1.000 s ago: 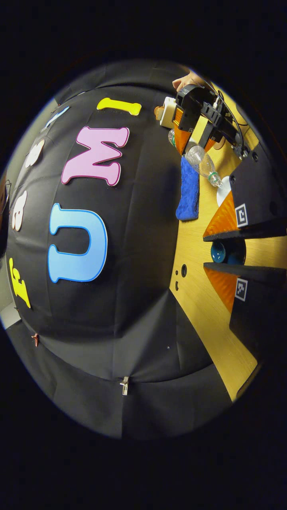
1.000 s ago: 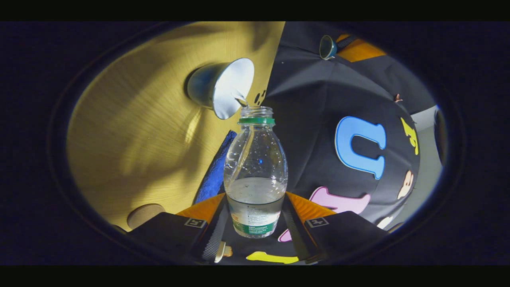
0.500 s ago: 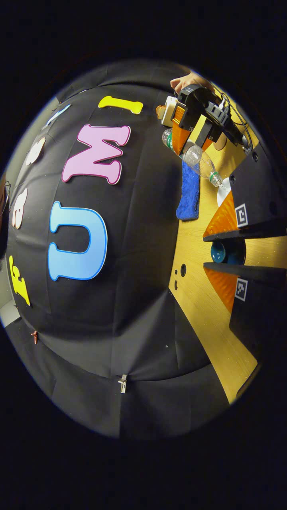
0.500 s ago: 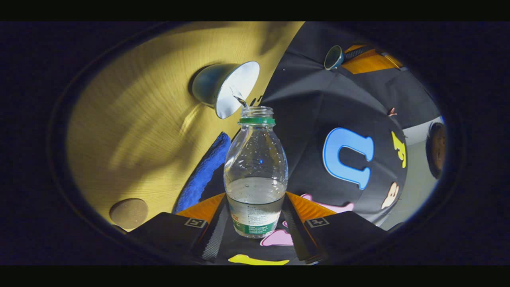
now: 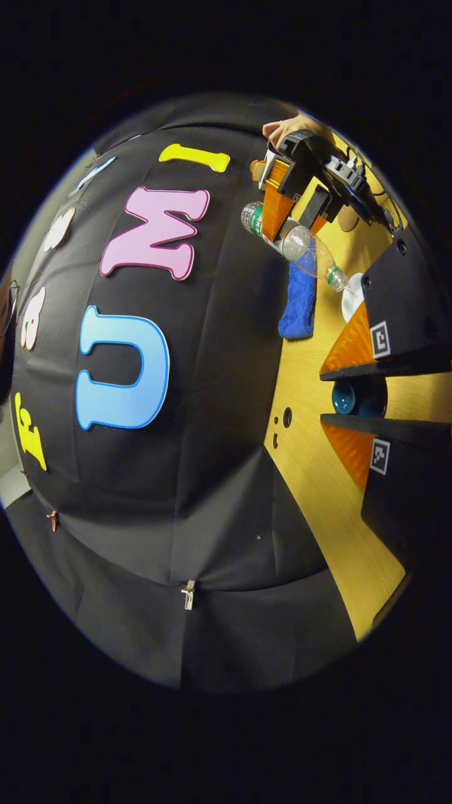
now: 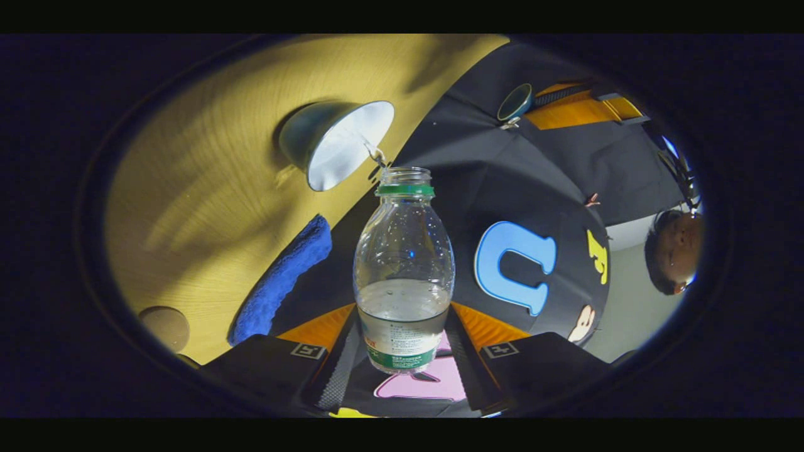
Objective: Open the teacup lid with one hand, grasp the water bottle and pour water into the teacup with the other hand; after pouring, place the water bottle on the coaster and then close the teacup lid.
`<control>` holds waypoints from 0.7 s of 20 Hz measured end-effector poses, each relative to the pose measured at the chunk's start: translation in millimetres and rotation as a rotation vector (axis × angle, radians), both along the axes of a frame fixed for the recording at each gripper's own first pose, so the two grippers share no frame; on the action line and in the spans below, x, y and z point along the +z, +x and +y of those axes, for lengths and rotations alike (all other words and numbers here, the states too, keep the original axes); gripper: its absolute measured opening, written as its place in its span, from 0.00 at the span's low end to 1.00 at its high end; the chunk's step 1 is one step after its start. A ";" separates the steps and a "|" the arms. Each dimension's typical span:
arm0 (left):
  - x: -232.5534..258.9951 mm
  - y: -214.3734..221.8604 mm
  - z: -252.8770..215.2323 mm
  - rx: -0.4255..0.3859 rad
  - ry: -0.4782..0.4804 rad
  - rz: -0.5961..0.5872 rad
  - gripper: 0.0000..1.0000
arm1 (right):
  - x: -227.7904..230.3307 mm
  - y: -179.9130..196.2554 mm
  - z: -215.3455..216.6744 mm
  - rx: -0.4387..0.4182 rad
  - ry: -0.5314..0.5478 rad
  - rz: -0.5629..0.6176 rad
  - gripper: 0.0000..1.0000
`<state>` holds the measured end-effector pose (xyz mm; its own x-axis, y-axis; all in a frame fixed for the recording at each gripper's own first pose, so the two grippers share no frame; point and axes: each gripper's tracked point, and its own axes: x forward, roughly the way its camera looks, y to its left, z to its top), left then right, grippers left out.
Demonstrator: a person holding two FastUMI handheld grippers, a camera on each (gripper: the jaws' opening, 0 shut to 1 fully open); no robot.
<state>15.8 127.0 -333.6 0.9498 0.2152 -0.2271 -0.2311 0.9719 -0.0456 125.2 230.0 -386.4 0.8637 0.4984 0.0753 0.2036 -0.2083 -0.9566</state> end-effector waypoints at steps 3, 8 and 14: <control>1.3 -1.6 -2.1 -0.001 -0.001 -0.002 0.32 | 1.6 0.9 1.4 0.014 -0.022 -0.019 0.75; 6.3 -1.5 -9.3 -0.012 0.006 -0.006 0.29 | -4.9 6.0 -3.1 -0.039 0.064 0.091 0.75; 13.8 2.5 -15.2 -0.013 0.026 -0.017 0.32 | -36.8 -7.0 -7.1 -0.134 0.442 0.448 0.75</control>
